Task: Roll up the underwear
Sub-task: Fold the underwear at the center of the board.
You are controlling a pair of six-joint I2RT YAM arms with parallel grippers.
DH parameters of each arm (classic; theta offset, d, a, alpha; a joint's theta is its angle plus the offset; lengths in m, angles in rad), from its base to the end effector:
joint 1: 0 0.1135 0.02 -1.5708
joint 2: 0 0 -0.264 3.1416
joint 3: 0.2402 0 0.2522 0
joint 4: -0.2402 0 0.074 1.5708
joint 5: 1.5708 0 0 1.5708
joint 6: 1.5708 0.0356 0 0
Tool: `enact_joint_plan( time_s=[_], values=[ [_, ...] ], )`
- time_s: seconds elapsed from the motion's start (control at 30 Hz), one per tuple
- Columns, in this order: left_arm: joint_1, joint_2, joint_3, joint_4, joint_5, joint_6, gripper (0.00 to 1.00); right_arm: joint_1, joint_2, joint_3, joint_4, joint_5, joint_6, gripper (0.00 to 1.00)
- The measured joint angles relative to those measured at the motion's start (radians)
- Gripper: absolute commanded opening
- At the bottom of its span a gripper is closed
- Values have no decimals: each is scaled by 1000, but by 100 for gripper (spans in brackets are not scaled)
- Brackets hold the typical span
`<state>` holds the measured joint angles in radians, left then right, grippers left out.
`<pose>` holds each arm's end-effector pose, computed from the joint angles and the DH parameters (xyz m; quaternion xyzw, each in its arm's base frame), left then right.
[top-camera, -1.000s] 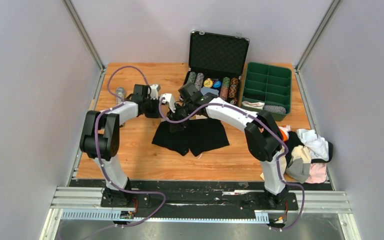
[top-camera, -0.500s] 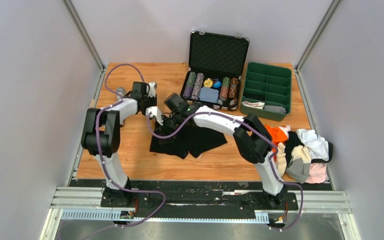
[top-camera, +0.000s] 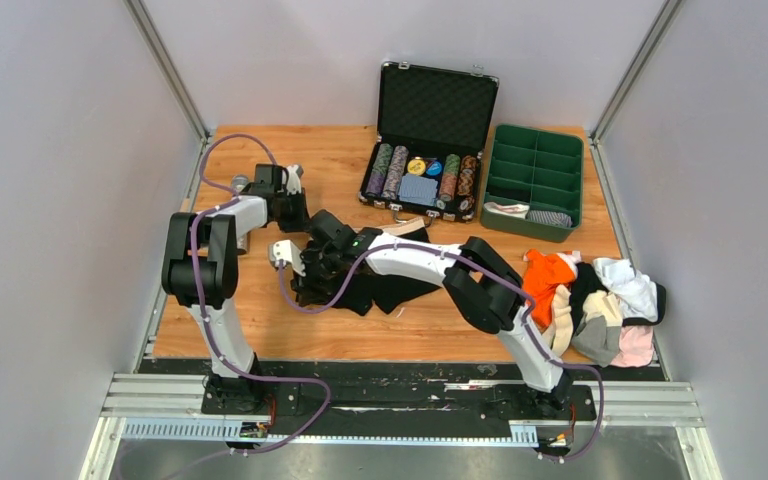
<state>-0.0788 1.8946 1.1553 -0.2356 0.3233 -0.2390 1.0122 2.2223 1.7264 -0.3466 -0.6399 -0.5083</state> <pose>0.3838 -0.0417 0.1539 -0.0284 0.9442 -0.1978 0.2617 0.2429 0.4288 0.1831 -0.6924 0.5656 0.3689 0.2541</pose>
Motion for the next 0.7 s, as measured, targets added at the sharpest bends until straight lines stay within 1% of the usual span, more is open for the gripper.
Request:
enact_joint_plan(
  time_s=[0.4,0.7],
  values=[
    [0,-16,-37,44,17,-23,0,31,129,77,46,82,-53,41],
    [0,-18,-40,46,20,-25,0,33,134,87,60,108,-75,32]
  ],
)
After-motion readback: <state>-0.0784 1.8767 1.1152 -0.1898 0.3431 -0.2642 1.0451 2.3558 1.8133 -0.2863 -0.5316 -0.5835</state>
